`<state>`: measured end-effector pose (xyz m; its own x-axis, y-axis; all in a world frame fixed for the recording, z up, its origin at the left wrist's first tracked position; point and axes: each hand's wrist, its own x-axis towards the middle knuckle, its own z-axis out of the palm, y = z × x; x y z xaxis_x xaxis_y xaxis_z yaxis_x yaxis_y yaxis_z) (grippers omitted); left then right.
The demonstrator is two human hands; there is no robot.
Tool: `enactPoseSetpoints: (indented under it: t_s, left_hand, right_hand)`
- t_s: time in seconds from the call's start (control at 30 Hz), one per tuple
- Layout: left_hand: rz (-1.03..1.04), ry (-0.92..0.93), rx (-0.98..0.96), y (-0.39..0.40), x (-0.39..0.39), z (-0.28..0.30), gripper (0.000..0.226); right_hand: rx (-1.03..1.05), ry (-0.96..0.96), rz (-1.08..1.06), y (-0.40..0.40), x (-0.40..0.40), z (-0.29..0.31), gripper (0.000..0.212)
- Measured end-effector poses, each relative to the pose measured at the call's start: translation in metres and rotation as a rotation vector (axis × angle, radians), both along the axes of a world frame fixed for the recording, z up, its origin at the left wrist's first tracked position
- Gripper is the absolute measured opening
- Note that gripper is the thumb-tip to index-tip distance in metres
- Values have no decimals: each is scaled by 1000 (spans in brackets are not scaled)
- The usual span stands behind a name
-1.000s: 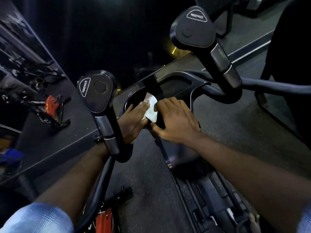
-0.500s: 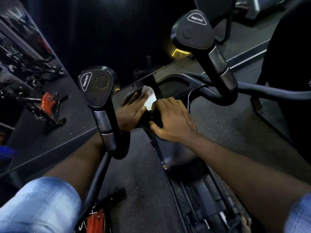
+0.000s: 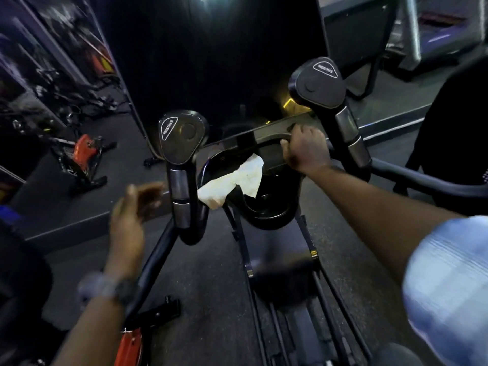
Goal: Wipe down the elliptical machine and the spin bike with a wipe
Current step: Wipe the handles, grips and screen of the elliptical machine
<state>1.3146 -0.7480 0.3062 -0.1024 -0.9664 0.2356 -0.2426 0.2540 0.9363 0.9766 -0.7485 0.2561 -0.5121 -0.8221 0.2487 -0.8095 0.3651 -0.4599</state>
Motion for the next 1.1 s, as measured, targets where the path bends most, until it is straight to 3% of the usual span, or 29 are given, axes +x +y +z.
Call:
enactPoseSetpoints:
  t_s: [0.07,0.13,0.2,0.27,0.33,0.47,0.53,0.6,0.73,0.87,1.03,1.1]
  left_hand:
    - [216,-161,-400,67,-7,-8,36]
    - [-43,-341,-683,108,-33,-27,29]
    - [-369,-445,-742,122,-78,-35,26]
    - [-469,-444,-689,104,-117,-37,23]
    - [-317,-516,-584,70,-147,-37,30]
    - [39,-929,-253,-9,-172,-56,60]
    - [68,-1028,-61,-28,-174,-68,70]
    - [-14,-1131,-81,-22,-175,-77,75]
    - [-323,-1205,-354,19,-162,-80,78]
    - [-348,-1238,-285,-14,-163,-69,61]
    - [-331,-850,-400,-21,-159,-78,23]
    - [-262,-785,-371,-26,-152,-82,29]
  right_hand:
    - [70,79,41,-4,-1,-15,45]
    - [79,132,35,-6,-1,-29,47]
    - [70,159,12,-7,0,-32,44]
    - [52,168,21,-6,0,-32,41]
    - [22,165,38,-4,-3,-31,40]
    - [-29,149,33,-1,-3,-31,36]
    - [-49,140,38,-1,-2,-30,34]
    - [-49,140,39,0,-2,-30,34]
    - [-47,149,22,0,-2,-31,34]
    - [-12,145,17,-3,-2,-34,37]
    - [-10,153,20,-3,-6,-36,38]
    - [-6,174,18,-4,-7,-36,38]
